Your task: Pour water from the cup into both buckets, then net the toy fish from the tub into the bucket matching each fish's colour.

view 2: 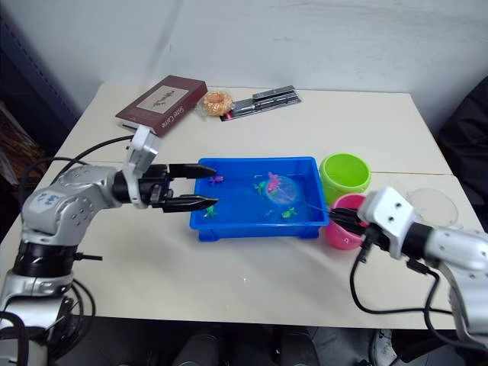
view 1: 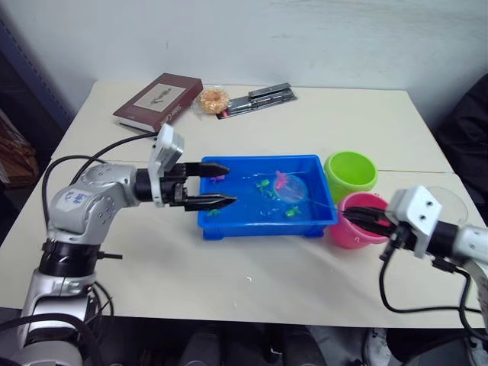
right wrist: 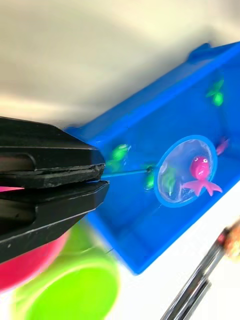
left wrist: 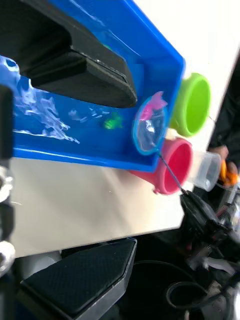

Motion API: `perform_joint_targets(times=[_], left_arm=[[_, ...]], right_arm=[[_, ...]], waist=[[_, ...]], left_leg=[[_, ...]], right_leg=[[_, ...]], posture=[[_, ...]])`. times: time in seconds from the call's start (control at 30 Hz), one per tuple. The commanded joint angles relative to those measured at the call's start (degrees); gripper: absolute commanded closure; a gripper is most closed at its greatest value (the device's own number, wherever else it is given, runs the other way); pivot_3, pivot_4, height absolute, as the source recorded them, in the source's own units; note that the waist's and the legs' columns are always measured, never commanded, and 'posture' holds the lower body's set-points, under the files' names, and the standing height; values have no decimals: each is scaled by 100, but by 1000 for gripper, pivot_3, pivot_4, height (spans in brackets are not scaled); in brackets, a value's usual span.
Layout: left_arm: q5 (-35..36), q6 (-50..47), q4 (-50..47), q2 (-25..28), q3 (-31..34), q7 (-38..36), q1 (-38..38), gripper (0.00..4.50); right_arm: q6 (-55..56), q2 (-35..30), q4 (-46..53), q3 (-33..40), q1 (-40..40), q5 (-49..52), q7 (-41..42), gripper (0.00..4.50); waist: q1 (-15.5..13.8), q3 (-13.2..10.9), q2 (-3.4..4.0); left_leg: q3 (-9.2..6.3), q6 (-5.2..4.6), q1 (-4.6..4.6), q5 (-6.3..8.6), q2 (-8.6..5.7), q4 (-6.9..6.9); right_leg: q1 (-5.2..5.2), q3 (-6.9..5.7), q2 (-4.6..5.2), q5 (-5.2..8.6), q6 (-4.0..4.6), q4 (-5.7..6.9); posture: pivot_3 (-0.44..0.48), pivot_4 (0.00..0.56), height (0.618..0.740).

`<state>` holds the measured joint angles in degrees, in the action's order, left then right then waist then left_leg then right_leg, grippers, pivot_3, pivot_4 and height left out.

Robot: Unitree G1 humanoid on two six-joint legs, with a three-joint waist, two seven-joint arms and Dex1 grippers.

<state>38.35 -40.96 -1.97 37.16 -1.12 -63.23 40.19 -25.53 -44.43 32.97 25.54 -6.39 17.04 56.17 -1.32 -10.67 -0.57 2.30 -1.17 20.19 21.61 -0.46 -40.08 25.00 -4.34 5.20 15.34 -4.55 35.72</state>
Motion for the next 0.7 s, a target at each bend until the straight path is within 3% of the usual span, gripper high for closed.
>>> perform_joint_targets(times=[0.03, 0.27, 0.47, 0.6, 0.7], left_arm=[[81, 69, -232, -156, -88, -175, 92, 45], [-96, 231, -190, -383, -236, -260, 300, 45], [-233, 369, -40, -445, -341, -412, 402, 45], [-324, 493, 55, -559, -423, -497, 454, 45], [-437, 598, 197, -634, -530, -584, 558, 45]], right_arm=[[-29, 198, 534, 734, -627, 189, -226, 4500], [-57, 681, 956, 1817, -1651, 652, -481, 4500], [528, 887, 633, 2632, -2262, 789, -373, 4500], [1631, 730, 7, 2775, -2624, 25, -197, 4500], [3287, 495, -860, 2626, -2672, -989, -381, 4500]], waist=[[3, 1, 1], [-11, 1, 2], [-4, 1, 2], [-5, 1, 2], [-2, 1, 1]], left_leg=[[0, 0, -2, 0, 0, 0], [-11, -1, -22, -1, 2, -2], [-6, -4, -50, 1, 1, 7], [0, -5, -56, 2, 0, 7], [9, -9, -59, 4, -2, 7]], right_leg=[[-1, 2, 1, 0, 0, 1], [-34, 2, -2, -1, -2, -6], [-58, 11, 0, -2, -5, -17], [-58, 18, 0, -2, -4, -21], [-58, 26, 0, -2, -4, -28]], posture=[[0, 150, 740], [0, 150, 740], [0, 150, 740], [0, 150, 740], [0, 150, 740]])
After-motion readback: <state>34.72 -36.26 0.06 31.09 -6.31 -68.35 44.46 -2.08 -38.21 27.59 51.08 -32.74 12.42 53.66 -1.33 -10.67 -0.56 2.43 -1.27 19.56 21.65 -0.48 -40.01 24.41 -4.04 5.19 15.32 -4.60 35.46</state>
